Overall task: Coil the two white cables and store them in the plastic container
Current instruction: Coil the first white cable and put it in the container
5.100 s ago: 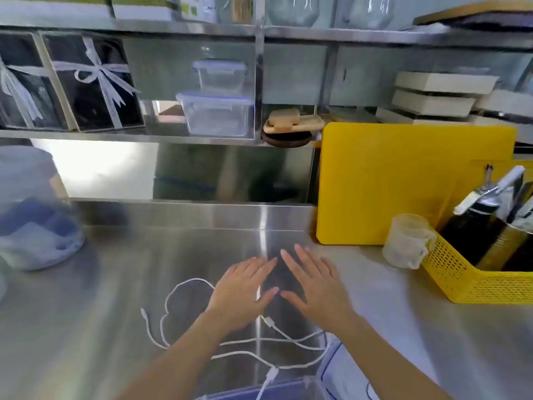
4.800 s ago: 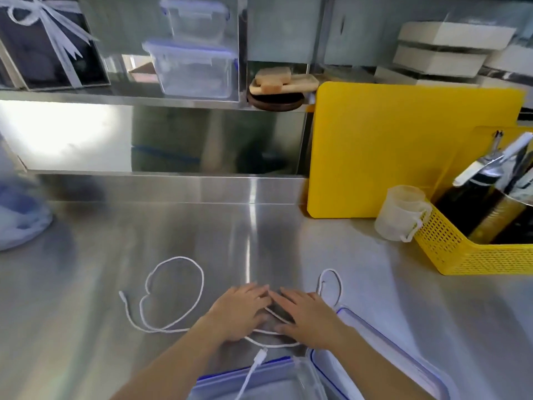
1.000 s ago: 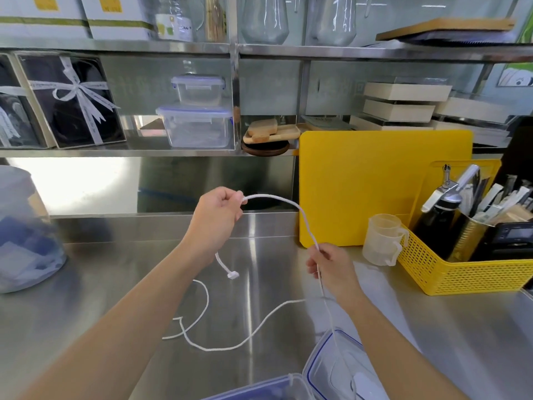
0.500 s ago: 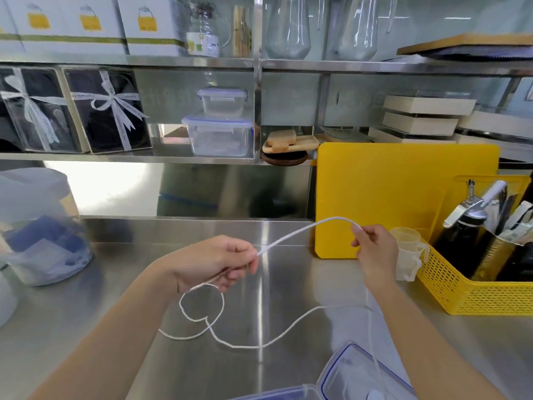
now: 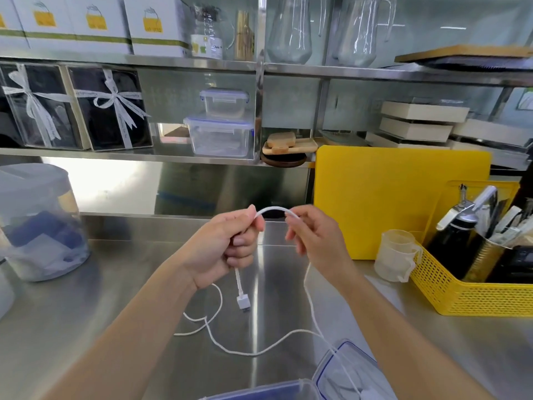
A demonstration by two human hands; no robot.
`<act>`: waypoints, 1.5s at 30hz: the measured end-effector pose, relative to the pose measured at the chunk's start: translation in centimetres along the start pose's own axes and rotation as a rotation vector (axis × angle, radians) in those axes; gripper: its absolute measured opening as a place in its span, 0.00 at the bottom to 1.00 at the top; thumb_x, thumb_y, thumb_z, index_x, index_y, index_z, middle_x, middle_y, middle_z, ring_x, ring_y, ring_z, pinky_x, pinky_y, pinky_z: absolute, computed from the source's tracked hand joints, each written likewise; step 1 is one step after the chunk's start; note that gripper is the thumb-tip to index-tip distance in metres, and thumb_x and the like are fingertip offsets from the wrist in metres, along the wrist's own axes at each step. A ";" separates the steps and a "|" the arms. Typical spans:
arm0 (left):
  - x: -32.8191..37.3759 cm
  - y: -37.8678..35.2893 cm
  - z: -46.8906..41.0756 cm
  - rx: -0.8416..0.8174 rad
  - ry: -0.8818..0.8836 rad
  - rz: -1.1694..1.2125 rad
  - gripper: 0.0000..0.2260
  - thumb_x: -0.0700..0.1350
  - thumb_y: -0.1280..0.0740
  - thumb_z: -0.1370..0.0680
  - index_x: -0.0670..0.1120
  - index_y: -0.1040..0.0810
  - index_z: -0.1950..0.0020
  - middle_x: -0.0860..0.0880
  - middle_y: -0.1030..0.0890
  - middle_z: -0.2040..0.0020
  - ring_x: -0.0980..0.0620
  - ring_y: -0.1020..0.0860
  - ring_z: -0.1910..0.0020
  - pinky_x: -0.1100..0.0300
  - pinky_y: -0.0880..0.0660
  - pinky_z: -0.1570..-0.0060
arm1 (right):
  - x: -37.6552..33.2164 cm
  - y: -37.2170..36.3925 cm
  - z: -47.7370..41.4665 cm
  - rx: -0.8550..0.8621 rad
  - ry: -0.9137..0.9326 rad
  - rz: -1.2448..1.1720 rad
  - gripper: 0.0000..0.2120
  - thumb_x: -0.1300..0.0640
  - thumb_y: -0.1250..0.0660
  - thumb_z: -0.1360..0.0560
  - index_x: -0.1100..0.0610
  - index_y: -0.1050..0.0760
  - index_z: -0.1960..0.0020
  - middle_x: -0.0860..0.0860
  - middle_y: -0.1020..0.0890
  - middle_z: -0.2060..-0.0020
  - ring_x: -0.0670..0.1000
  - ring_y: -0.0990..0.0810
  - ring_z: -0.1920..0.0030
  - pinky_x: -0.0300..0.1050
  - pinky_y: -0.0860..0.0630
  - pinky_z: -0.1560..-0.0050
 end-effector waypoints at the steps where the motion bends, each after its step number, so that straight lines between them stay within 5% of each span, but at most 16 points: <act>1: 0.1 0.1 0.3 -0.017 0.008 -0.034 0.13 0.51 0.39 0.26 0.43 0.27 0.64 0.53 0.39 0.77 0.58 0.44 0.80 0.65 0.47 0.78 | 0.0 0.4 -0.4 0.077 0.003 -0.003 0.07 0.61 0.37 0.24 0.51 0.25 0.59 0.50 0.23 0.70 0.42 0.29 0.74 0.34 0.32 0.72; 5: -0.5 0.6 1.6 -0.053 0.082 -0.163 0.14 0.52 0.38 0.25 0.45 0.28 0.65 0.53 0.40 0.76 0.57 0.45 0.78 0.64 0.50 0.77 | 0.0 1.8 -1.8 0.185 -0.056 0.043 0.01 0.58 0.31 0.28 0.54 0.21 0.58 0.51 0.23 0.73 0.43 0.30 0.79 0.33 0.34 0.79; 7: -0.8 1.0 1.8 -0.064 0.085 -0.109 0.13 0.52 0.37 0.24 0.46 0.28 0.66 0.53 0.40 0.76 0.58 0.45 0.79 0.65 0.50 0.77 | -0.1 2.2 -2.2 0.162 -0.088 0.098 0.08 0.58 0.30 0.29 0.56 0.21 0.50 0.52 0.22 0.72 0.42 0.29 0.80 0.29 0.34 0.80; 11: 0.2 2.4 2.0 -0.109 -0.048 0.243 0.10 0.51 0.28 0.30 0.45 0.23 0.61 0.55 0.36 0.77 0.60 0.44 0.80 0.67 0.46 0.80 | 0.8 2.4 -2.0 -0.042 -0.175 0.019 0.25 0.60 0.32 0.27 0.42 0.35 0.35 0.53 0.22 0.71 0.44 0.30 0.78 0.36 0.30 0.79; 18: 2.7 5.7 2.3 0.160 -0.308 0.579 0.13 0.52 0.42 0.24 0.47 0.21 0.56 0.53 0.40 0.77 0.57 0.49 0.77 0.69 0.45 0.82 | 3.9 1.3 1.3 -0.177 -0.323 -0.063 0.12 0.63 0.35 0.25 0.48 0.32 0.49 0.52 0.26 0.65 0.48 0.29 0.74 0.39 0.34 0.77; 21: 3.0 6.5 2.4 0.218 -0.305 0.486 0.13 0.50 0.43 0.23 0.48 0.22 0.47 0.55 0.37 0.75 0.58 0.44 0.79 0.69 0.43 0.80 | 4.5 0.7 2.0 -0.061 -0.176 0.341 0.05 0.60 0.37 0.24 0.52 0.29 0.55 0.50 0.24 0.62 0.47 0.28 0.66 0.34 0.33 0.69; 24: 2.2 6.2 2.4 0.239 -0.240 0.297 0.12 0.46 0.44 0.21 0.46 0.23 0.44 0.53 0.34 0.72 0.59 0.37 0.78 0.68 0.36 0.78 | 3.5 -0.1 2.4 -0.239 0.080 0.812 0.04 0.57 0.40 0.22 0.55 0.27 0.54 0.49 0.25 0.59 0.49 0.26 0.60 0.38 0.34 0.64; 29: -0.2 4.5 2.0 0.281 -0.113 -0.093 0.12 0.43 0.44 0.19 0.45 0.22 0.43 0.45 0.20 0.64 0.52 0.22 0.70 0.53 0.18 0.62 | -0.9 -2.2 3.0 -0.527 0.311 0.885 0.06 0.55 0.39 0.23 0.54 0.23 0.51 0.49 0.22 0.53 0.48 0.25 0.55 0.37 0.38 0.63; 34: -2.6 2.4 2.2 0.100 0.030 -0.326 0.14 0.45 0.44 0.19 0.44 0.20 0.45 0.37 0.16 0.55 0.43 0.17 0.56 0.52 0.21 0.50 | -5.1 -3.1 3.1 -0.446 0.459 0.726 0.07 0.57 0.37 0.24 0.56 0.21 0.54 0.52 0.19 0.56 0.50 0.24 0.59 0.33 0.39 0.67; 37: -3.2 1.1 2.6 0.013 0.090 -0.247 0.18 0.42 0.47 0.18 0.46 0.17 0.55 0.39 0.18 0.68 0.45 0.20 0.70 0.55 0.21 0.61 | -5.9 -3.3 2.4 -0.302 0.383 0.699 0.11 0.54 0.43 0.21 0.57 0.23 0.53 0.50 0.24 0.58 0.49 0.27 0.59 0.32 0.40 0.67; 39: -3.6 0.9 2.7 -0.005 0.102 -0.104 0.18 0.41 0.49 0.19 0.44 0.19 0.52 0.44 0.24 0.77 0.50 0.28 0.80 0.57 0.23 0.69 | -5.4 -2.9 1.6 -0.229 0.264 0.631 0.10 0.55 0.43 0.21 0.57 0.24 0.53 0.47 0.26 0.59 0.47 0.28 0.59 0.34 0.36 0.64; 45: -3.8 1.0 2.8 -0.003 0.056 0.046 0.16 0.47 0.46 0.21 0.41 0.23 0.60 0.50 0.34 0.80 0.54 0.37 0.80 0.60 0.27 0.69 | -3.9 -1.3 0.5 -0.066 0.190 0.515 0.09 0.55 0.38 0.23 0.58 0.22 0.56 0.51 0.21 0.61 0.51 0.24 0.60 0.48 0.26 0.60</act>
Point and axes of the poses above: each hand's wrist, its own z-axis away from the middle knuckle, its own y-axis out of the back of the hand, x = y × z, the point moved 2 cm from there along -z, towards the middle knuckle
